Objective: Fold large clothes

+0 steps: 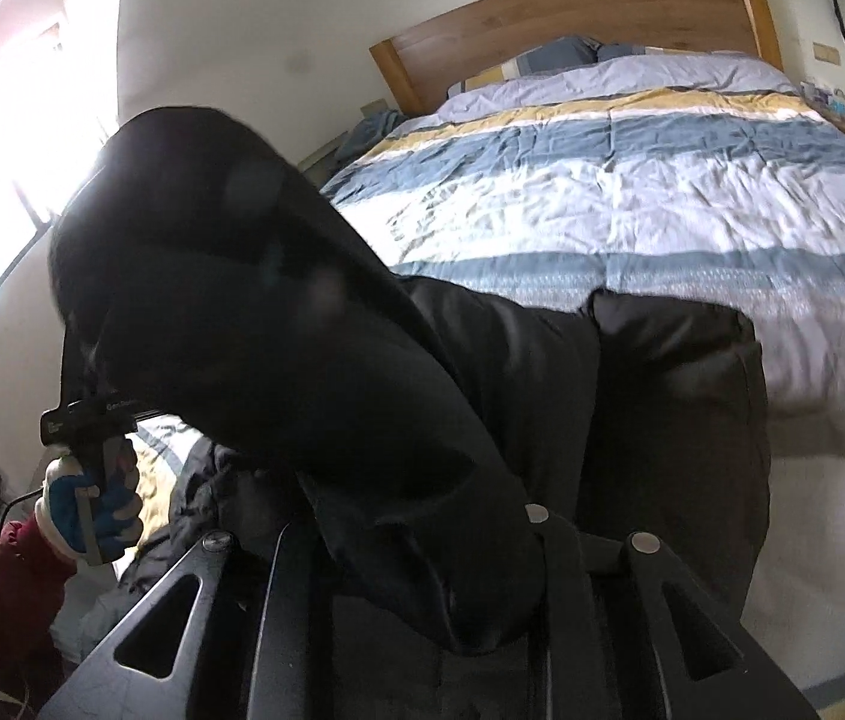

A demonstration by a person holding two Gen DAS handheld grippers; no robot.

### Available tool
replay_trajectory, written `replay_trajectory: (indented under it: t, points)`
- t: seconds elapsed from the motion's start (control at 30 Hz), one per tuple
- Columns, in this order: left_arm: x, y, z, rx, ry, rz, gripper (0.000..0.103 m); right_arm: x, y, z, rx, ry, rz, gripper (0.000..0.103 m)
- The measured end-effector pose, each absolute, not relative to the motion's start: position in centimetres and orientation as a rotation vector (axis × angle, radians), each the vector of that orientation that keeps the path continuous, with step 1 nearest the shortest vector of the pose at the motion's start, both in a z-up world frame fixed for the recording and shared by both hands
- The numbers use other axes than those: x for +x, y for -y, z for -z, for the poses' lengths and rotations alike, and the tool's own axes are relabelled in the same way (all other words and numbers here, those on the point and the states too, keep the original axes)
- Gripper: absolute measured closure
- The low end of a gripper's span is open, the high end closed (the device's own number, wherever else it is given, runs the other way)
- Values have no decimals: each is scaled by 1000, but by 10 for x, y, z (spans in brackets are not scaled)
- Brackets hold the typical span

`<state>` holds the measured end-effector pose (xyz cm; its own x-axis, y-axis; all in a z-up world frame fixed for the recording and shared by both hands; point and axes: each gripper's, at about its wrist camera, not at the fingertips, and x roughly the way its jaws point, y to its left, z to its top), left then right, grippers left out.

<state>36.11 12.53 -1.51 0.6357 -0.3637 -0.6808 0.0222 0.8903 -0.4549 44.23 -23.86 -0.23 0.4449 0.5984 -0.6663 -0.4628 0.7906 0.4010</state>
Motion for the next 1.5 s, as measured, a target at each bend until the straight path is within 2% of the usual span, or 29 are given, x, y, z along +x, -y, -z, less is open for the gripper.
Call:
replay_trajectory:
  t: [0.33, 0.47, 0.57, 0.67, 0.73, 0.8, 0.9, 1.1, 1.27, 1.47, 1.5]
  points:
    - [307, -118, 23, -367, -816, 242, 92, 405, 248, 20, 181, -897, -679, 79]
    - [311, -111, 26, -294, -812, 240, 92, 396, 248, 21, 166, -873, -683, 78]
    - [323, -106, 47, -250, -865, 202, 90, 404, 243, 46, 125, -913, -654, 77]
    - [330, -106, 57, -275, -888, 188, 88, 410, 242, 58, 133, -933, -650, 72]
    - [327, -106, 53, -289, -886, 191, 80, 411, 241, 54, 119, -930, -650, 67]
    - [322, -106, 49, -274, -887, 185, 71, 409, 241, 48, 89, -922, -654, 52]
    - [308, -105, 48, -256, -902, 176, 66, 402, 239, 43, 38, -920, -654, 38]
    - [281, -106, 43, -252, -933, 170, 65, 383, 249, 42, 0, -941, -626, 33]
    - [247, -110, 29, -232, -937, 178, 64, 357, 265, 35, -17, -960, -607, 33]
    - [221, -133, -15, -225, -879, 149, 59, 341, 283, 6, -19, -934, -580, 33]
    - [222, -134, -24, -227, -860, 147, 55, 343, 281, -2, -18, -918, -579, 33]
